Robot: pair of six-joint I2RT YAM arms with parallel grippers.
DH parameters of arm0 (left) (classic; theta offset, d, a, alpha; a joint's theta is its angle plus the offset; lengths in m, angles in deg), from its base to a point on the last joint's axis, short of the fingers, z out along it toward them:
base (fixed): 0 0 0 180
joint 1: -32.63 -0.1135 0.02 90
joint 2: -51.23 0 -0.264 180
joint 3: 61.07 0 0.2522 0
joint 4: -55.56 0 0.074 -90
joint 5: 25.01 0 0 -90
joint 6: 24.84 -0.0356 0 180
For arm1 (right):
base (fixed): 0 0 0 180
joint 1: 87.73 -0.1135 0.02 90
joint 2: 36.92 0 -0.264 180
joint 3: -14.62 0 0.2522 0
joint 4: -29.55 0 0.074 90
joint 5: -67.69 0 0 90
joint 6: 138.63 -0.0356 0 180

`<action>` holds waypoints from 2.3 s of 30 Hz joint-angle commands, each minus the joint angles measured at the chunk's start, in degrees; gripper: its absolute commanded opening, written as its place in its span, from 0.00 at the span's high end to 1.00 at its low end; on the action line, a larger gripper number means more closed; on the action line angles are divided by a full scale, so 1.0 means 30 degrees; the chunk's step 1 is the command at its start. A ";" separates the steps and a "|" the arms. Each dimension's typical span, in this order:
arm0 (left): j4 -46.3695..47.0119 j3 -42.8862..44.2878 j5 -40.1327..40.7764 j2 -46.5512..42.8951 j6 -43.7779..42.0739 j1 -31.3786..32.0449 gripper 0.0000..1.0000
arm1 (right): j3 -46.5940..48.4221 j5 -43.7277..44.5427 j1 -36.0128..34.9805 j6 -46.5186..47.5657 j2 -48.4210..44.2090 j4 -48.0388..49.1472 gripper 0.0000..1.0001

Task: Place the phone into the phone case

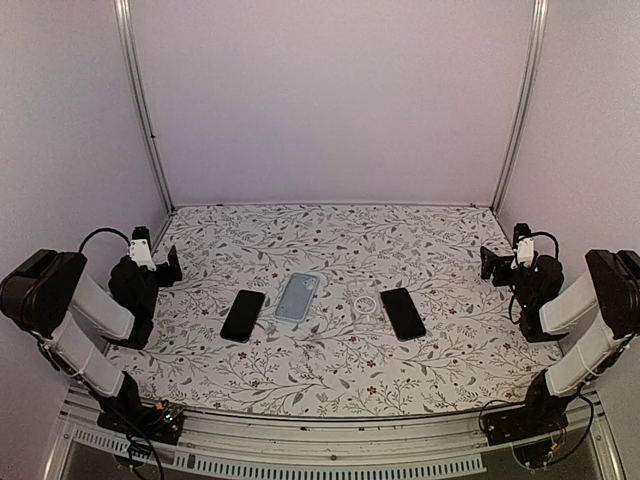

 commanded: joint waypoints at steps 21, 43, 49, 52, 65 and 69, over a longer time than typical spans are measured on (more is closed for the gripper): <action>-1.6458 0.8828 0.0047 -0.9038 0.5144 0.1784 0.02 | 1.1596 -0.5971 -0.2589 -0.6911 -0.4873 -1.9298 0.11; -1.7769 1.0047 -0.4021 -0.5046 0.3875 1.2263 0.09 | 1.8290 0.0523 -1.4101 -0.7705 0.5607 -3.0740 0.53; -1.7737 0.9606 -0.2549 -0.5754 0.3012 1.3090 0.08 | 1.8440 -0.0036 -1.4427 -0.7791 0.6413 -3.1135 0.57; -1.7799 0.9639 -0.2423 -0.5858 0.2787 1.3362 0.08 | 1.8493 -0.0016 -1.4740 -0.7913 0.7024 -3.1520 0.63; -1.7858 0.9642 -0.2004 -0.5837 0.2487 1.4021 0.07 | 1.8324 0.1024 -1.4904 -0.8005 0.6777 -3.2737 0.65; -1.7800 0.9642 -0.1970 -0.5709 0.2457 1.4040 0.07 | 1.8461 0.1307 -1.4947 -0.8020 0.5967 -3.2912 0.65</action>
